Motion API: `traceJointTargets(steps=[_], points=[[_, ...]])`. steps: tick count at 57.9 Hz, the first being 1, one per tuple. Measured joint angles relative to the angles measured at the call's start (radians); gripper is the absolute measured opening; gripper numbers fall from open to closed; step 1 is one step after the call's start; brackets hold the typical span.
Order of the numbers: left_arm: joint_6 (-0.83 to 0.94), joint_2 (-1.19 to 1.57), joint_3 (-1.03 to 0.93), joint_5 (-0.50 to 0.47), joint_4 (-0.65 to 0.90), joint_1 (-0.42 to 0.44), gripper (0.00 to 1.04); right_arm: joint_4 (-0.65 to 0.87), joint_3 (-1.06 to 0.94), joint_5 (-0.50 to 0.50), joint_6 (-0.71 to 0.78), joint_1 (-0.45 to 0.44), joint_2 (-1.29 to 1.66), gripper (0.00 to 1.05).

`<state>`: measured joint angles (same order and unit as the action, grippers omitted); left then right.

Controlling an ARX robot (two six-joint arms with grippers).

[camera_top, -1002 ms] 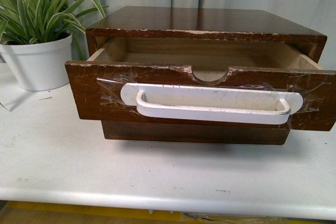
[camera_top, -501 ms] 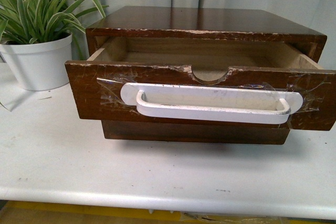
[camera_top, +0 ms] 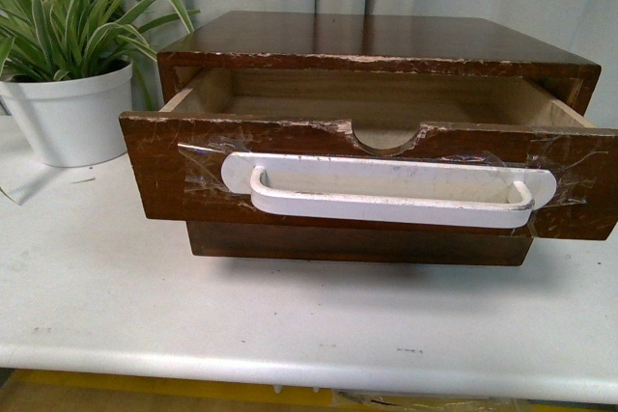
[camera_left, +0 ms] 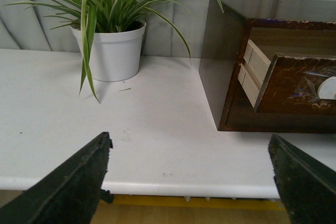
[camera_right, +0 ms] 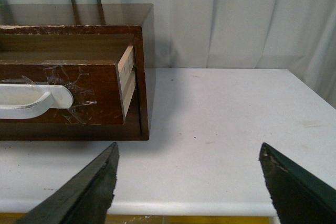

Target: Open drawer

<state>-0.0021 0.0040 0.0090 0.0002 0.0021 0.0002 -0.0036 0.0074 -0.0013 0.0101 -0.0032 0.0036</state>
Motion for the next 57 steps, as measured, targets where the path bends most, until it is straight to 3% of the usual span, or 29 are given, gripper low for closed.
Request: traceJointTargets(steps=[3, 6, 57], points=[[0.0, 0.0, 0.0, 0.0, 0.0, 0.0, 1.0, 0.0, 0.0, 0.0, 0.0, 0.0, 0.0, 0.92], [0.0, 0.0, 0.0, 0.0, 0.0, 0.0, 0.99, 0.0, 0.0, 0.0, -0.001, 0.0, 0.0, 0.98], [0.0, 0.0, 0.0, 0.0, 0.0, 0.0, 0.99, 0.0, 0.0, 0.0, 0.0, 0.0, 0.0, 0.96]])
